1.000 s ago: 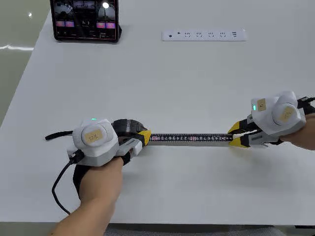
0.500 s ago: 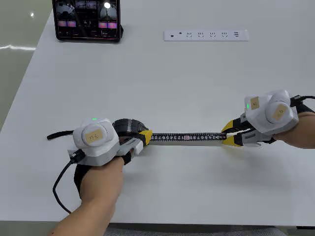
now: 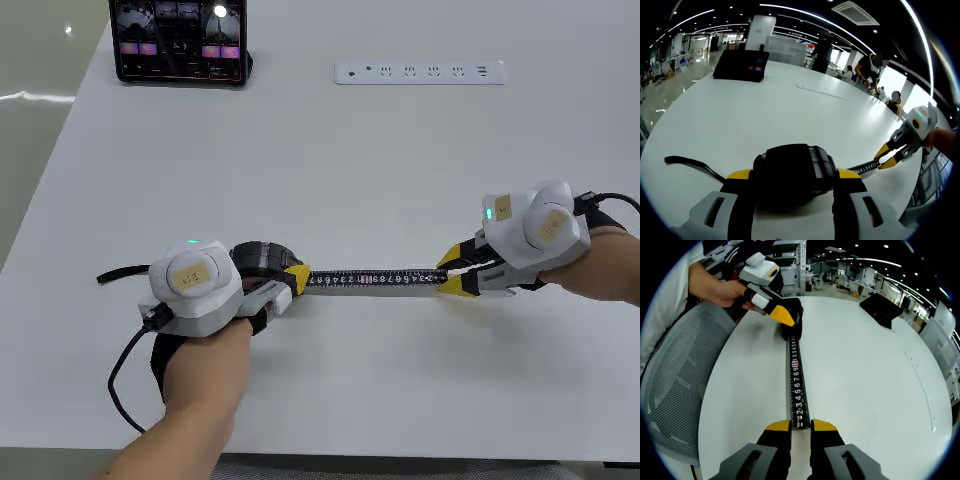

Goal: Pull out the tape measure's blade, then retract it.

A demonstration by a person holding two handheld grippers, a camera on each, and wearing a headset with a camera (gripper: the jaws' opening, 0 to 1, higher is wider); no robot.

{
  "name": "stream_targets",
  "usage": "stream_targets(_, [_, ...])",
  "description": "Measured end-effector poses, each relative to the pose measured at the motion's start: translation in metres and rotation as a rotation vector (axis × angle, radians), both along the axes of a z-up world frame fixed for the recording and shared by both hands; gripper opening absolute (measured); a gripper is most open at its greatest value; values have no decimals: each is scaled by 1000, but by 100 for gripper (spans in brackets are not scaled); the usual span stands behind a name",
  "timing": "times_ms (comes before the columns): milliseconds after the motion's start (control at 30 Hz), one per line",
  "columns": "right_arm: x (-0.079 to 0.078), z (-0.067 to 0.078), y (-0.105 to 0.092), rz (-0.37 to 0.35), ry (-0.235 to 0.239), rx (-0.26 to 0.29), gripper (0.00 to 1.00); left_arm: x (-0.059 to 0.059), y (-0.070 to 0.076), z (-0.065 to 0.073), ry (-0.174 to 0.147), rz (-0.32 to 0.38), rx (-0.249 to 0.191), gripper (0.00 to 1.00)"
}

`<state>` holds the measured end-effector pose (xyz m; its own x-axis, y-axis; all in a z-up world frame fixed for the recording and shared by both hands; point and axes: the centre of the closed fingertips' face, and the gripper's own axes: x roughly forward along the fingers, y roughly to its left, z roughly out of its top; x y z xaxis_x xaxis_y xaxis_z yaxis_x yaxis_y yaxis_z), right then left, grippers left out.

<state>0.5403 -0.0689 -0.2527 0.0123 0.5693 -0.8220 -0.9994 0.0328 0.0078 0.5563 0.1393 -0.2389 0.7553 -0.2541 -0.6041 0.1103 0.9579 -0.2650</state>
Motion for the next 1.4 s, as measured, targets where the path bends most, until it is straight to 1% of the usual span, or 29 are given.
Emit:
stream_targets(400, [2, 0, 16, 11, 1, 20, 10, 0, 1, 0, 2, 1, -6, 59])
stream_targets(633, [2, 2, 23, 5, -3, 34, 10, 0, 2, 0, 2, 2, -9, 59])
stream_targets(1000, [1, 3, 37, 1, 2, 59, 10, 1, 1, 0, 3, 2, -14, 59])
stream_targets(1067, [1, 3, 39, 3, -4, 61, 10, 1, 1, 0, 3, 1, -15, 59])
stream_targets(1233, [1, 1, 43, 1, 3, 74, 10, 1, 1, 0, 3, 2, -17, 59])
stream_targets(1400, [1, 1, 52, 3, 8, 88, 10, 1, 0, 0, 3, 2, -19, 59])
